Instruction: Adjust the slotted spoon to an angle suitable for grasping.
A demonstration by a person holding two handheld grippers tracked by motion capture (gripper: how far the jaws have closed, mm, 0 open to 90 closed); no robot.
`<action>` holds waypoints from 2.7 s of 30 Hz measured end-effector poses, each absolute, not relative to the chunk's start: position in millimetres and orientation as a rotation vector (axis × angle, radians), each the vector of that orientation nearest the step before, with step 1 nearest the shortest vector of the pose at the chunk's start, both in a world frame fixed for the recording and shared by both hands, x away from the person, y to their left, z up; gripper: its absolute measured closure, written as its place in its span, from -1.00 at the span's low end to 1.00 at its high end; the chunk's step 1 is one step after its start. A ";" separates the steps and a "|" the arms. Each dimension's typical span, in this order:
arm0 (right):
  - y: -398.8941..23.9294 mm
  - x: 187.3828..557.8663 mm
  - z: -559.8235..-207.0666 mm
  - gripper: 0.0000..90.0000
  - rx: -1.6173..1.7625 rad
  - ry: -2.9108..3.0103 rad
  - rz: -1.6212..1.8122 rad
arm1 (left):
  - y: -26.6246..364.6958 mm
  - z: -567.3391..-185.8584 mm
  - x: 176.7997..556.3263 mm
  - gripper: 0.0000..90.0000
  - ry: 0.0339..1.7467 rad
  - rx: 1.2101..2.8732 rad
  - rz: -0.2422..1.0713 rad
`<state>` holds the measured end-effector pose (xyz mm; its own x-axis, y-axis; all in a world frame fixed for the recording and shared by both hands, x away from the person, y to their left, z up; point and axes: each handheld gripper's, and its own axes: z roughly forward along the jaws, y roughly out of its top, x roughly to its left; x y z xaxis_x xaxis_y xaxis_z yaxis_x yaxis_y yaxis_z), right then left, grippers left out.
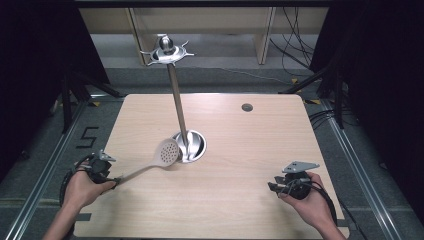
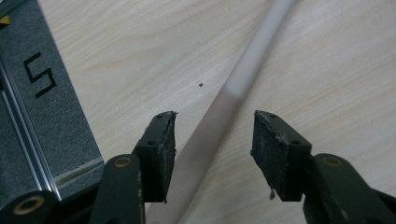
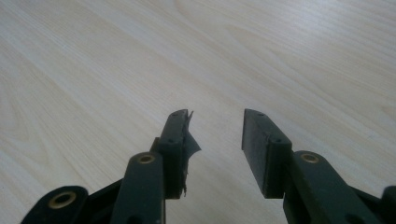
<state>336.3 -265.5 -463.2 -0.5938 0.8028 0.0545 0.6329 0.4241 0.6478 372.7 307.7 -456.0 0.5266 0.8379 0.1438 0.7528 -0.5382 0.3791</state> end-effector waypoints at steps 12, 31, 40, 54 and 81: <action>-266.1 336.5 -462.7 0.35 1.272 2.427 0.927 | 313.5 -459.4 394.8 0.03 1.174 2.719 0.310; -265.3 337.3 -464.3 0.33 1.260 2.424 0.921 | 350.7 -462.1 364.0 -0.07 1.256 2.629 0.319; -265.3 337.0 -463.8 0.32 1.263 2.424 0.922 | 362.8 -458.9 364.5 0.03 1.268 2.631 0.324; -265.4 336.9 -463.7 0.32 1.264 2.423 0.921 | 364.0 -470.6 376.4 0.99 1.423 2.614 0.364; -265.0 337.1 -464.0 0.33 1.268 2.430 0.918 | 296.9 -442.1 358.1 0.99 1.036 2.810 0.314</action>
